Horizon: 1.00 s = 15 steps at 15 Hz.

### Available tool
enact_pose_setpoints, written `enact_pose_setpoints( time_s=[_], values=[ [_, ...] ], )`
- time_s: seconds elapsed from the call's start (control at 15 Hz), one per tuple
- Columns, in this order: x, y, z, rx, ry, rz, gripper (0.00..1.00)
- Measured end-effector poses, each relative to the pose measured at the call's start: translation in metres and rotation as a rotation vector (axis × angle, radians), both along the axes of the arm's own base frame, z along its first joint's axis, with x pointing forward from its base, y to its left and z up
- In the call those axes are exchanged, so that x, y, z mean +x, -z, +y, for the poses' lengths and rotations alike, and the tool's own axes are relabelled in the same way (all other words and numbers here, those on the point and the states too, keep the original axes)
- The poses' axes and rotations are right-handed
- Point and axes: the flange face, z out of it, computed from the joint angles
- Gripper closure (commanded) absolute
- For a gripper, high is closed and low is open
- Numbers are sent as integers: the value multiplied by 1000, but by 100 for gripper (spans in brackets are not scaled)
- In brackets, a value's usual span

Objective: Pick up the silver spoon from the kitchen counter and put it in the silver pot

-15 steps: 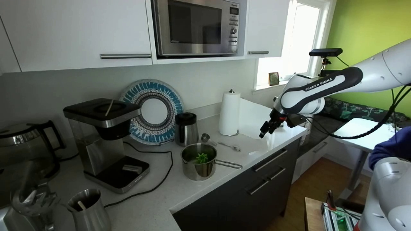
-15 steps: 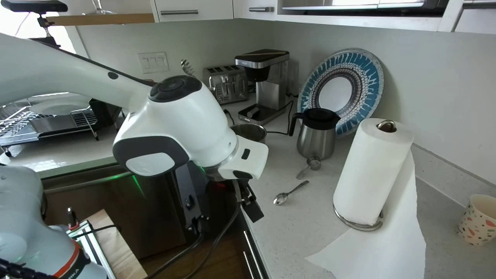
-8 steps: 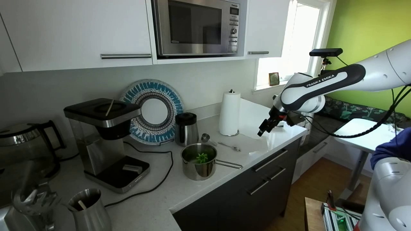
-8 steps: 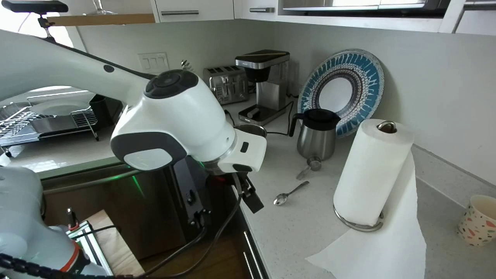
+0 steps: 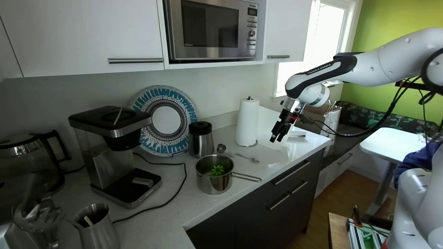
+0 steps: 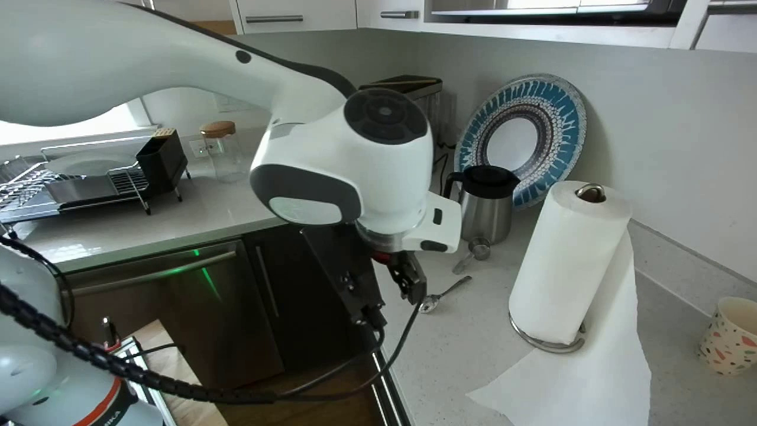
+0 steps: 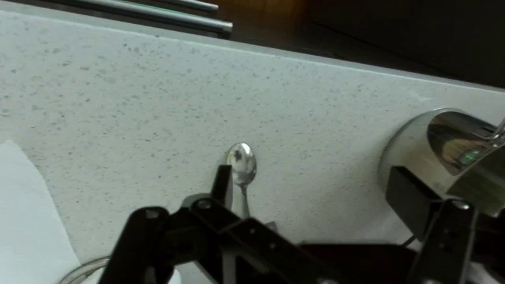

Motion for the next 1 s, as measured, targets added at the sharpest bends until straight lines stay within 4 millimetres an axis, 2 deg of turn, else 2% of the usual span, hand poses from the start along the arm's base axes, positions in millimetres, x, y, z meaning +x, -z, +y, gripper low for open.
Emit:
enact_pose_setpoints(
  time_s=[0.2, 0.4, 0.53, 0.6, 0.87, 1.0],
  values=[
    [28, 13, -26, -96, 21, 71, 0],
    [63, 34, -39, -223, 31, 86, 0],
    [68, 61, -50, -230, 40, 95, 0],
    [69, 64, -51, -229, 39, 99, 0],
    [73, 49, -45, -235, 34, 70, 0],
    [75, 53, -43, -238, 25, 76, 0]
  ],
)
